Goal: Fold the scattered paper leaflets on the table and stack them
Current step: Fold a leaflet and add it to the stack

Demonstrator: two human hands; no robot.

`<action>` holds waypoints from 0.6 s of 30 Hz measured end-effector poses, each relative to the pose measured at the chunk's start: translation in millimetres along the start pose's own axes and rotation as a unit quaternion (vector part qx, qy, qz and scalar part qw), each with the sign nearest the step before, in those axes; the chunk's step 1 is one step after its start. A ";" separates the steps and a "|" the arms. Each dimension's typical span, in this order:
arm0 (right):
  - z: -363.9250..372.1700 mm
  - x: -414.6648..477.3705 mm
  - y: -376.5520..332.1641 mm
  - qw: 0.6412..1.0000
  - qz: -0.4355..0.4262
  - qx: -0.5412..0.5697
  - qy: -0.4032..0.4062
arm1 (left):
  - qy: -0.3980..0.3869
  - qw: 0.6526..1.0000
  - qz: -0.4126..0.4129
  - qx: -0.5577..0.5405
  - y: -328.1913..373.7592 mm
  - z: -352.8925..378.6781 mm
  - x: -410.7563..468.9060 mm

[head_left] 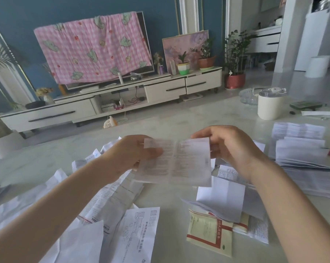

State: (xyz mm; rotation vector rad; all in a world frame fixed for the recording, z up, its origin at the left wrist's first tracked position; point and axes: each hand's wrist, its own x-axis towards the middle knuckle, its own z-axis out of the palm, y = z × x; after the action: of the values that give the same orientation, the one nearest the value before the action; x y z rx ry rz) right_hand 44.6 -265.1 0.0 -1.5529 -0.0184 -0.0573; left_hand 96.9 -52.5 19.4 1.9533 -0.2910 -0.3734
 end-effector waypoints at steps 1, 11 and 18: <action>-0.8 -0.6 -0.8 1.000 0.017 -0.008 -0.013 | -0.029 0.999 0.007 0.025 0.6 -0.7 0.1; 12.4 6.3 8.2 0.992 -0.035 -0.069 0.099 | -0.024 0.984 0.001 -0.179 7.6 19.6 2.4; 15.7 11.5 10.2 0.986 -0.066 -0.060 0.141 | 0.082 0.988 0.047 -0.120 -6.3 37.4 -0.9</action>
State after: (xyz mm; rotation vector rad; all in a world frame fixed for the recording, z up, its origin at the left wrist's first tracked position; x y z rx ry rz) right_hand 56.9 -249.5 -9.4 -1.6500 0.1083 -0.3888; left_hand 81.7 -81.1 -0.3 1.7137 -0.2199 -0.1742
